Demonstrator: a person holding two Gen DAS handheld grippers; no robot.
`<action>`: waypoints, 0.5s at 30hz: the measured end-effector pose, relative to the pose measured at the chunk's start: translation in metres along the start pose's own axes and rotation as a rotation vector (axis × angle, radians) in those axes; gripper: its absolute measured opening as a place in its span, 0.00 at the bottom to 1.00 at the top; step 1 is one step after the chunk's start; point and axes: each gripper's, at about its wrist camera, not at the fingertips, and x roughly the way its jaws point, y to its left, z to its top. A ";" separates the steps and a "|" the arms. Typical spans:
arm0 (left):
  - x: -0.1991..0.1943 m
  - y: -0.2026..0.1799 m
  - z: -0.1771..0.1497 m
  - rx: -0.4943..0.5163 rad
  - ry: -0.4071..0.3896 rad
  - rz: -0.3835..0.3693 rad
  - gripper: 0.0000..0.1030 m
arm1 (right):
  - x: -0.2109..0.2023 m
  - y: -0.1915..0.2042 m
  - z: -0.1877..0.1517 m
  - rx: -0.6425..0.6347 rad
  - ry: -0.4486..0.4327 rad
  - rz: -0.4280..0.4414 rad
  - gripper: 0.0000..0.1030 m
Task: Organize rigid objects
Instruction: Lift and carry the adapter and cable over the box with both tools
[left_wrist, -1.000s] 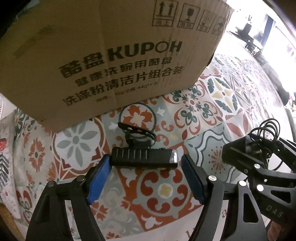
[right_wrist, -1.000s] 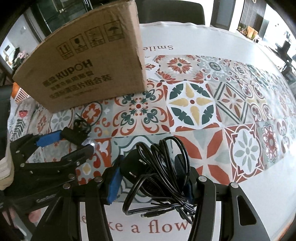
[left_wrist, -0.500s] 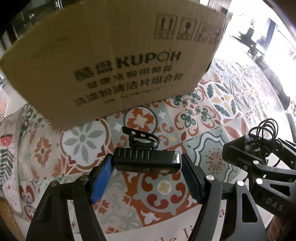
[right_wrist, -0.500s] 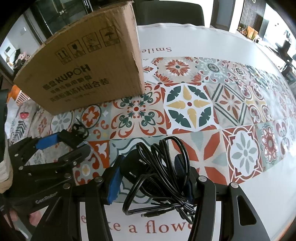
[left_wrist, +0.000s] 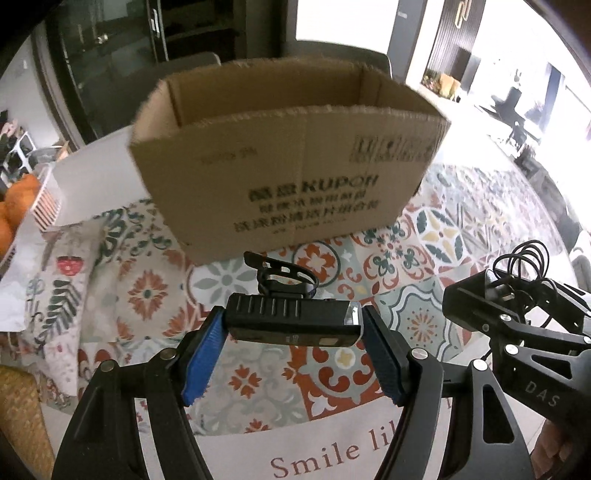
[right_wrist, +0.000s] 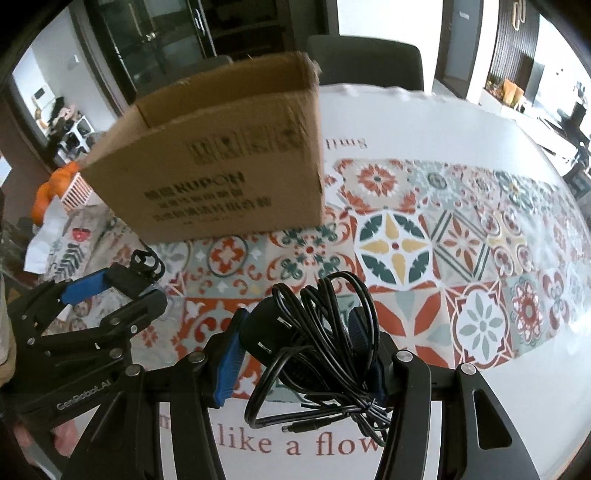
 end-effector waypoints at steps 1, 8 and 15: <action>-0.006 0.001 0.001 -0.007 -0.011 0.005 0.70 | -0.004 0.002 0.001 -0.006 -0.011 0.004 0.54; -0.038 0.011 0.004 -0.036 -0.069 0.037 0.70 | -0.027 0.015 0.012 -0.043 -0.076 0.031 0.54; -0.067 0.019 0.012 -0.053 -0.129 0.056 0.70 | -0.046 0.025 0.024 -0.072 -0.135 0.063 0.54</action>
